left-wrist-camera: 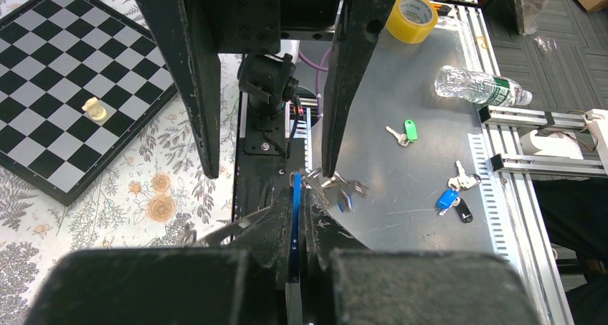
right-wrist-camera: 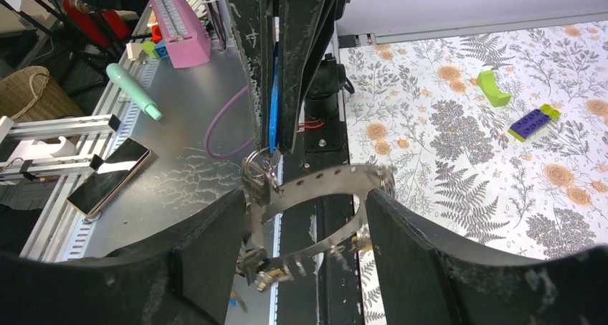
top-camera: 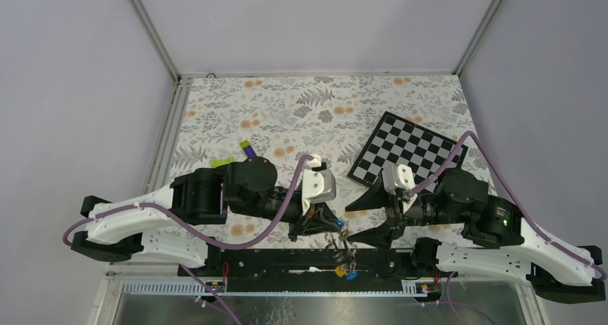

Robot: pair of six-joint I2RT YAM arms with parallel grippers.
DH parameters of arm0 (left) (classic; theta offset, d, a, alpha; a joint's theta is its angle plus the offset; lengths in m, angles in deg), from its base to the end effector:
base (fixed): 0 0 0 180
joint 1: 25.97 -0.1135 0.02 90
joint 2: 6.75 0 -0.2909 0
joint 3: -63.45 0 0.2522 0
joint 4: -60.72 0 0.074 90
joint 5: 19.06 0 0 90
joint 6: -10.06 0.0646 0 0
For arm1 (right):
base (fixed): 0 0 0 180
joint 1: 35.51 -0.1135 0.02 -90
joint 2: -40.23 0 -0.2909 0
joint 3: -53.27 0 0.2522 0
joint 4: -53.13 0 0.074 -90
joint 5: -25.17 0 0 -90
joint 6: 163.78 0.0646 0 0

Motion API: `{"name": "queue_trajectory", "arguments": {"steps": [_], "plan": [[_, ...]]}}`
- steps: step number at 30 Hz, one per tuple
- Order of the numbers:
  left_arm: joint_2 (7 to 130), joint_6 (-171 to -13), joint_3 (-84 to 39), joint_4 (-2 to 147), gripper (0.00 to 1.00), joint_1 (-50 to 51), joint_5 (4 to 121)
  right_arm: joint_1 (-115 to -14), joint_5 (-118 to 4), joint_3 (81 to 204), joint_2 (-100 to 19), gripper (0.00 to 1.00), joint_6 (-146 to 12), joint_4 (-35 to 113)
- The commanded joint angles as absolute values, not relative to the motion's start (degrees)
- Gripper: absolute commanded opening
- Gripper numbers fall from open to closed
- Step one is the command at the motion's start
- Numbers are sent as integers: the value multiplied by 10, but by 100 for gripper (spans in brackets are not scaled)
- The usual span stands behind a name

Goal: Remove the keys from the keyring

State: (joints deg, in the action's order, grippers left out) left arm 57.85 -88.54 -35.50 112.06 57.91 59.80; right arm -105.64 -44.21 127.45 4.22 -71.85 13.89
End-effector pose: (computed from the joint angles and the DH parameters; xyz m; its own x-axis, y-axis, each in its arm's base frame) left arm 0.0126 -0.2348 0.4784 -0.1796 0.2991 -0.9372 0.9794 -0.0348 -0.1988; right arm 0.0185 0.1181 0.4379 -0.0400 -0.0180 -0.9990 -0.9991 -0.0124 0.0402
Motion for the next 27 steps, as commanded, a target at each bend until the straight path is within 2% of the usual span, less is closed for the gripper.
{"name": "queue_trajectory", "arguments": {"steps": [1,6,15,20,23,27], "plan": [[569,-886,-384,1077,0,577,607,-1059,-428,1271,30,67,-720,171],[559,-886,-379,1077,0,577,621,-1059,-438,1265,38,56,-706,165],[548,-885,-368,1078,0,577,649,-1060,-460,1235,89,57,-651,188],[554,-886,-369,1078,0,577,665,-1059,-453,1215,106,42,-617,223],[556,-888,-369,1078,0,577,674,-1059,-460,1208,110,42,-608,229],[556,-888,-368,1078,0,577,683,-1059,-498,1201,123,50,-607,233]]}}
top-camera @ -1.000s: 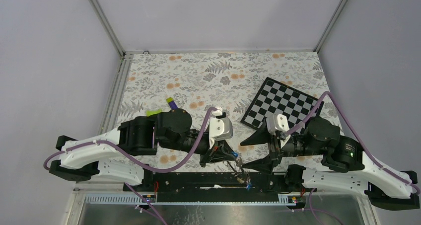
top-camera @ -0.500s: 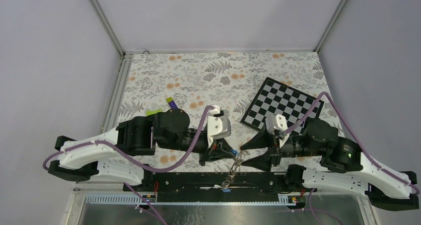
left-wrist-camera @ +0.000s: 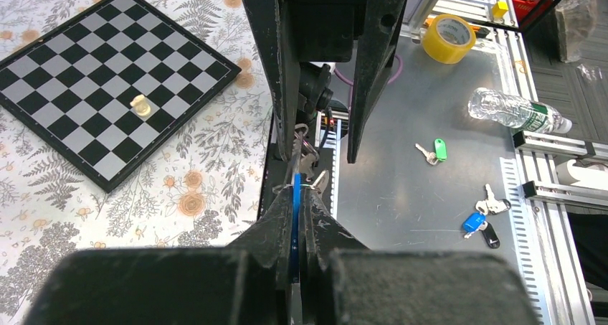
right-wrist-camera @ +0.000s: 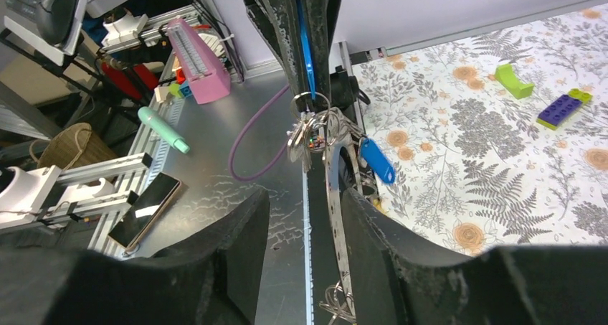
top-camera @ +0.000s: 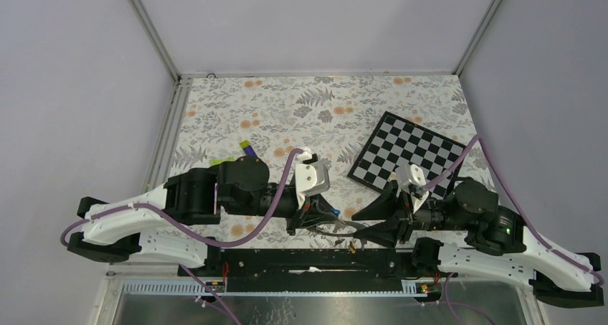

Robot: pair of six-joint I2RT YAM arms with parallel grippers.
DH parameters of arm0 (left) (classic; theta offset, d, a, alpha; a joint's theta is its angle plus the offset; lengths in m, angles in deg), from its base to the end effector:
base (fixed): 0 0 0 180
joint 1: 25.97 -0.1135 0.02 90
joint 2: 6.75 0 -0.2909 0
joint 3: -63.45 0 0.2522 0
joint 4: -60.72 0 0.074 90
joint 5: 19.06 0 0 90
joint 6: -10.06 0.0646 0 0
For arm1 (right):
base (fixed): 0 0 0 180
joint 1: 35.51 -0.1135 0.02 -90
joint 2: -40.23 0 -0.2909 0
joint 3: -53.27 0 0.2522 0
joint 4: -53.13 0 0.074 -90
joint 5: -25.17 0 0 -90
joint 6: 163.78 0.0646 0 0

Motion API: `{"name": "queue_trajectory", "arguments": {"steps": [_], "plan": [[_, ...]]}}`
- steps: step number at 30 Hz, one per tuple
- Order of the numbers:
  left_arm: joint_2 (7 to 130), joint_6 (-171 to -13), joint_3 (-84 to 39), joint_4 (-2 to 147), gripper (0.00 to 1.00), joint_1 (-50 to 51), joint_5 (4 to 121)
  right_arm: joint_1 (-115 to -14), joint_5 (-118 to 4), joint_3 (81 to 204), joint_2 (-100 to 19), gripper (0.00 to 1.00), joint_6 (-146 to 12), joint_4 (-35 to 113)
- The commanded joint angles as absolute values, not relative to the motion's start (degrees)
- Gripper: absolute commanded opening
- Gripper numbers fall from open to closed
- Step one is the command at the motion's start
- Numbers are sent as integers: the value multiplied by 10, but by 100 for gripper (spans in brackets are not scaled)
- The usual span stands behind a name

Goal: Remove the keys from the keyring

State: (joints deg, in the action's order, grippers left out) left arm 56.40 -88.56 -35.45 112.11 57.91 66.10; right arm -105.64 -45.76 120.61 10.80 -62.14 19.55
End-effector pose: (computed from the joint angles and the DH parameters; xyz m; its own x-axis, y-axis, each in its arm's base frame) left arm 0.0187 -0.2258 0.4831 -0.1782 0.2612 -0.9487 0.9838 0.0653 -0.1668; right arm 0.0142 0.1015 0.4216 -0.1765 0.0725 -0.9816 -0.9842 0.0002 0.1770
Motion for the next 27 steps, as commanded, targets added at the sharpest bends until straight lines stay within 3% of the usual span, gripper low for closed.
{"name": "queue_trajectory", "arguments": {"steps": [1,7,15,27], "plan": [[556,-888,-367,1078,0,577,683,-1059,-511,1200,128,52,-609,235],[555,-887,-365,1078,0,577,685,-1059,-568,1203,163,55,-624,246],[554,-890,-367,1077,0,577,689,-1059,-504,1207,141,52,-603,248],[554,-891,-365,1075,0,577,677,-1059,-516,1146,94,58,-612,309]]}}
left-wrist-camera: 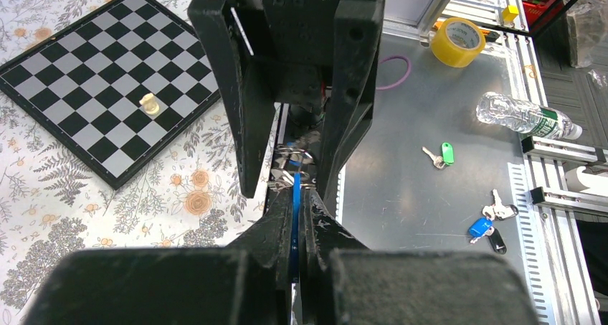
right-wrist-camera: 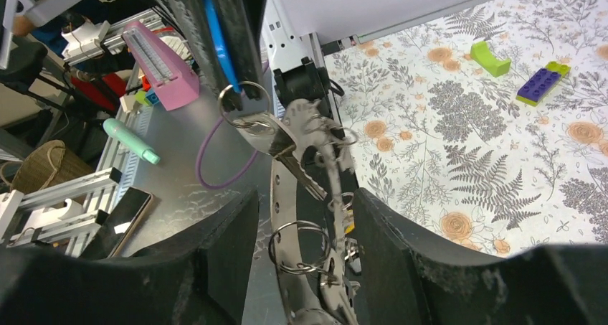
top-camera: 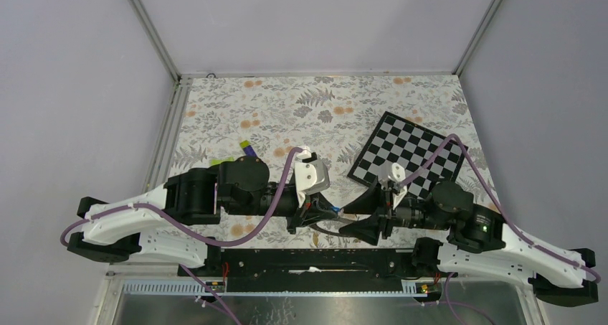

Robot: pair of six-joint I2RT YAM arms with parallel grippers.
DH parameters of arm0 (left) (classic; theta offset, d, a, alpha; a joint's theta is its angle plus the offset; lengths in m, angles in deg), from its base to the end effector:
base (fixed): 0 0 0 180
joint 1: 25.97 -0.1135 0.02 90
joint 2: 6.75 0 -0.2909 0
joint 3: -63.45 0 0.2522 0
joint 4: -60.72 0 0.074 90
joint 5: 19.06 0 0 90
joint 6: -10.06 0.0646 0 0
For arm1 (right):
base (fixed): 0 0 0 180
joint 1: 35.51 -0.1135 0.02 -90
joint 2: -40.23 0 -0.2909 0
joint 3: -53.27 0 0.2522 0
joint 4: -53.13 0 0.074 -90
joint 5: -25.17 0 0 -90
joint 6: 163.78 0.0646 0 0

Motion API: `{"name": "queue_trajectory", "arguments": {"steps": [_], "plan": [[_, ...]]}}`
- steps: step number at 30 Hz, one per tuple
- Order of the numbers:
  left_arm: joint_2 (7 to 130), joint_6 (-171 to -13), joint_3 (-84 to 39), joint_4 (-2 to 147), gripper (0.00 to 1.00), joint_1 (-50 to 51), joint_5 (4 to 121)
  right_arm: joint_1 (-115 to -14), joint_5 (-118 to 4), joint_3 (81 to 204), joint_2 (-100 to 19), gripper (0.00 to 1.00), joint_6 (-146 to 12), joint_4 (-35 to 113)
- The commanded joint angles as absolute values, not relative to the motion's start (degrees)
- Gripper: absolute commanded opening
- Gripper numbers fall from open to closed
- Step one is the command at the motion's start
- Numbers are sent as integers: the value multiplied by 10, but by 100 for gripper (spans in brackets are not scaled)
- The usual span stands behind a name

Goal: Remove the keys from the keyring

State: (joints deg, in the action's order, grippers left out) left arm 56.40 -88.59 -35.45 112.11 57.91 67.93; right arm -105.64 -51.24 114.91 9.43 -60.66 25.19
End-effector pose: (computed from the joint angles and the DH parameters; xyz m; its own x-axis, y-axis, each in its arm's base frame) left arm 0.0208 -0.2257 0.4830 -0.1786 0.2566 -0.9499 0.9826 0.0959 -0.1588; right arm 0.0276 0.1211 0.3987 -0.2089 0.0712 -0.9753 -0.9719 0.0960 0.2151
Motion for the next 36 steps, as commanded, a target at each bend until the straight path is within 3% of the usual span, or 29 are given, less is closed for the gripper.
{"name": "queue_trajectory", "arguments": {"steps": [1,5,13,20,28,36], "plan": [[553,-891,-364,1075,0,577,676,-1059,-516,1146,94,58,-614,309],[552,-891,-361,1075,0,577,673,-1059,-512,1150,101,58,-620,311],[553,-890,-356,1075,0,577,659,-1059,-469,1170,110,73,-622,311],[561,-889,-359,1075,0,577,641,-1060,-453,1185,92,73,-632,306],[561,-891,-358,1075,0,577,639,-1059,-449,1179,81,60,-629,310],[561,-891,-357,1074,0,577,639,-1059,-447,1172,88,40,-621,322]]}}
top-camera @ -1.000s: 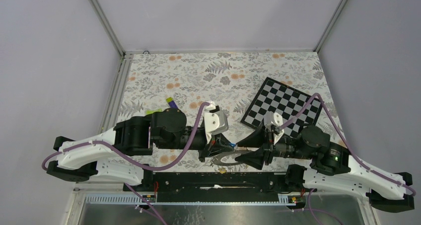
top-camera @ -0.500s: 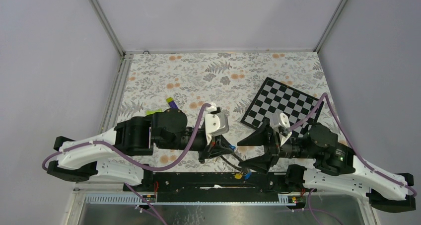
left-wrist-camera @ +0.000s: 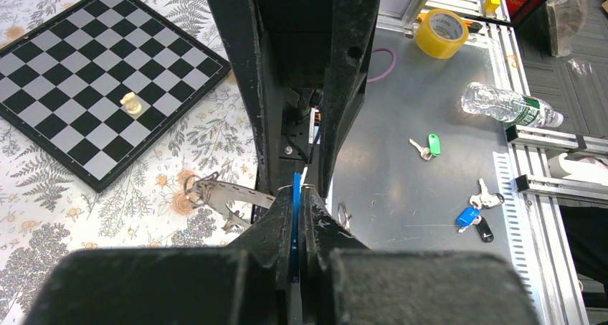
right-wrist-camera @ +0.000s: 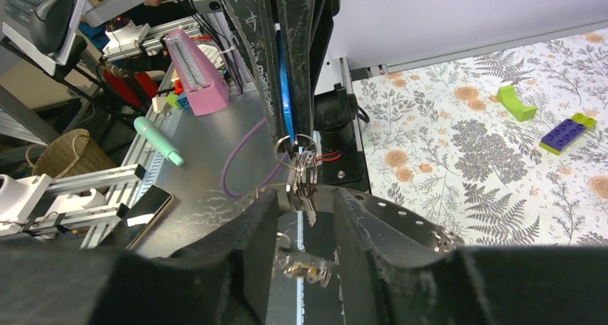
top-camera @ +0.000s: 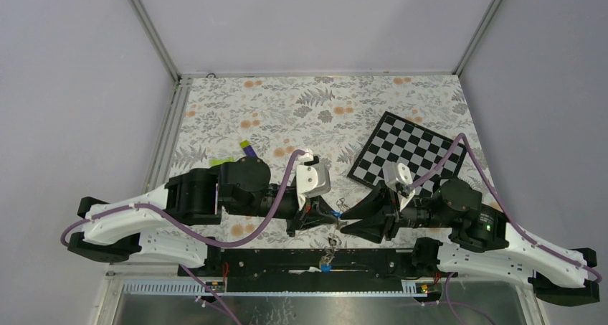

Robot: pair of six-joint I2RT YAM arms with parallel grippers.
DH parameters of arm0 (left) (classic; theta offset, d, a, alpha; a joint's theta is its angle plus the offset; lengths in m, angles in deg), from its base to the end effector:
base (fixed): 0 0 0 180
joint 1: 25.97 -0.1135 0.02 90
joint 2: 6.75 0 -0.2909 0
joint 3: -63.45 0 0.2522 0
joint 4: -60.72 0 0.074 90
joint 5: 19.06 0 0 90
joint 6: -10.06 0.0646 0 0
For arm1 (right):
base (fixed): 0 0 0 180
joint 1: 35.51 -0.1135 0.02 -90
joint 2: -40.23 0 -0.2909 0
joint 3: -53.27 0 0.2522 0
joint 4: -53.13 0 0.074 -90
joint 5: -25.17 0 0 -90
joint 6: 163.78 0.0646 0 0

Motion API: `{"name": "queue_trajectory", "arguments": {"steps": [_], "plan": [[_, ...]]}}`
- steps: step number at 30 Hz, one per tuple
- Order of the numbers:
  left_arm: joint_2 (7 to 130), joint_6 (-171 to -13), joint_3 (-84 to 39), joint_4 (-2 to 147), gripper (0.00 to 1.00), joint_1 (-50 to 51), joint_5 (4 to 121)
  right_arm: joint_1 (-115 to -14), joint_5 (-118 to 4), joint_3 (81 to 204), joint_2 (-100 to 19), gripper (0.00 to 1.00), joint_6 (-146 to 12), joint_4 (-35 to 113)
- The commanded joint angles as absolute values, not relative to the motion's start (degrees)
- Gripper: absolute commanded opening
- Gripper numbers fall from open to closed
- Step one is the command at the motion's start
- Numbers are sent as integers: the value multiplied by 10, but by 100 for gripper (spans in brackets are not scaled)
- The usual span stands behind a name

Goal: Remove the keys from the keyring

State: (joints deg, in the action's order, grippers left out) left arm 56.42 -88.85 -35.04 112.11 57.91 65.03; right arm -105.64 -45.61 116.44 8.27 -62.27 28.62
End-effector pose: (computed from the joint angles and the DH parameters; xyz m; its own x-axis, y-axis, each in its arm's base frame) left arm 0.0176 -0.2268 0.4806 -0.1840 0.2707 -0.9449 0.9829 0.0502 -0.1770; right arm 0.0218 0.1229 0.4139 -0.1605 0.1102 -0.9809 -0.9870 -0.0087 0.1605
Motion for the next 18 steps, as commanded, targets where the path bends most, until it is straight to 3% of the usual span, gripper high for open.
{"name": "queue_trajectory", "arguments": {"steps": [1,5,9,18], "plan": [[562,-891,-358,1074,0,577,639,-1059,-448,1171,89,38,-620,322],[561,-890,-359,1074,0,577,641,-1059,-451,1168,89,34,-616,322],[561,-891,-359,1074,0,577,643,-1059,-453,1167,85,23,-614,322],[557,-889,-359,1075,0,577,649,-1059,-476,1169,85,14,-614,306]]}}
